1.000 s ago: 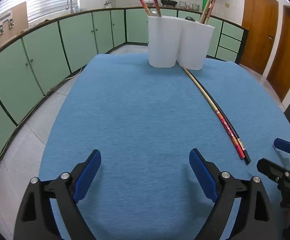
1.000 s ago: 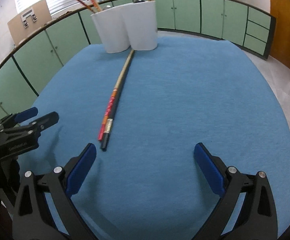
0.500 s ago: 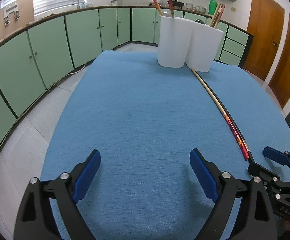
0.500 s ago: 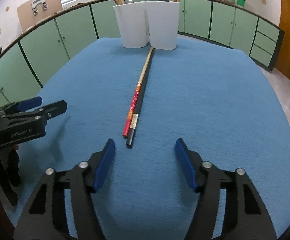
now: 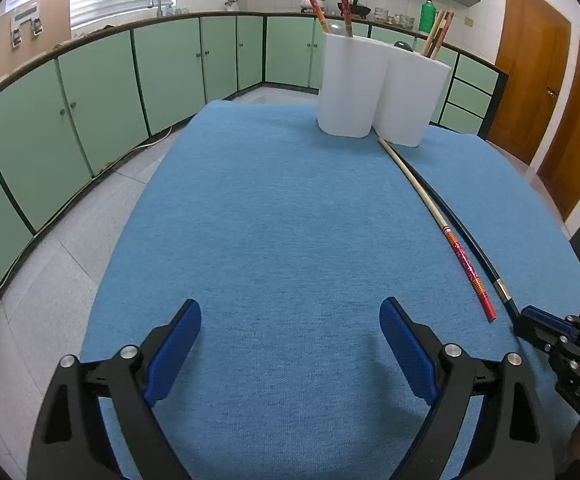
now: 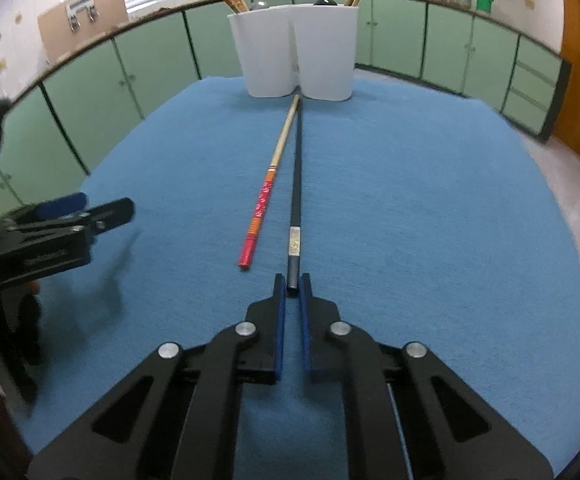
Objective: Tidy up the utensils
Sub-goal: 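Grasp the remaining black chopstick with the right tool, then grasp the remaining red-patterned chopstick with the left tool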
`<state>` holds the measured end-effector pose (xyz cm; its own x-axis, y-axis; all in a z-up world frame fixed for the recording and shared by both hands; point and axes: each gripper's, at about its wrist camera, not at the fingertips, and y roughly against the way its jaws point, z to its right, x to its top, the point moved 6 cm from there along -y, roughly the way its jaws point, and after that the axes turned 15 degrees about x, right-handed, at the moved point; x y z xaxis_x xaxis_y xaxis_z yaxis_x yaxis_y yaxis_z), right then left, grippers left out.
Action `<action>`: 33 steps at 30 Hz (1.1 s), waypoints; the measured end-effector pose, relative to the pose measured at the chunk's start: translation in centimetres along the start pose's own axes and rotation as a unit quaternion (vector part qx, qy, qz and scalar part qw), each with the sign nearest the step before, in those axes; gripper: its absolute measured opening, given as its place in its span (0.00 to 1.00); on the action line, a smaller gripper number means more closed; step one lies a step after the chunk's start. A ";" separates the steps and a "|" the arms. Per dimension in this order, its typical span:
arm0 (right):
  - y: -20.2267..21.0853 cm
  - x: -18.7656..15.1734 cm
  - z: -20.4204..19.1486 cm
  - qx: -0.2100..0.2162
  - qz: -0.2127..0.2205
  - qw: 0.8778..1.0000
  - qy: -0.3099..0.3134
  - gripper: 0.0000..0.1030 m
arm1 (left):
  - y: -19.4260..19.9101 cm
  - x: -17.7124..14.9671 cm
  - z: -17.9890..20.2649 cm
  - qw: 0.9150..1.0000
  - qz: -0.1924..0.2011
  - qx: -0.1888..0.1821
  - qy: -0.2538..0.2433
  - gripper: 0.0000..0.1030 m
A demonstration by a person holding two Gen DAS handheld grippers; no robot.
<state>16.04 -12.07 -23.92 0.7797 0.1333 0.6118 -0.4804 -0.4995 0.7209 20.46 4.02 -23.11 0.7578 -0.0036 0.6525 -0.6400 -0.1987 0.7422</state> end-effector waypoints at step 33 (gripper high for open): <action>3.5 -1.1 5.7 -0.033 0.032 0.997 -0.060 0.06 | 1.9 -1.0 11.2 0.997 -0.011 -0.055 -0.054 0.68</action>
<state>15.79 -18.80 -23.90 0.7873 -0.0014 0.6165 -0.5524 -0.4457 0.7044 19.88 -7.36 -24.02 0.7773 -0.1072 0.6200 -0.6286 -0.0919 0.7722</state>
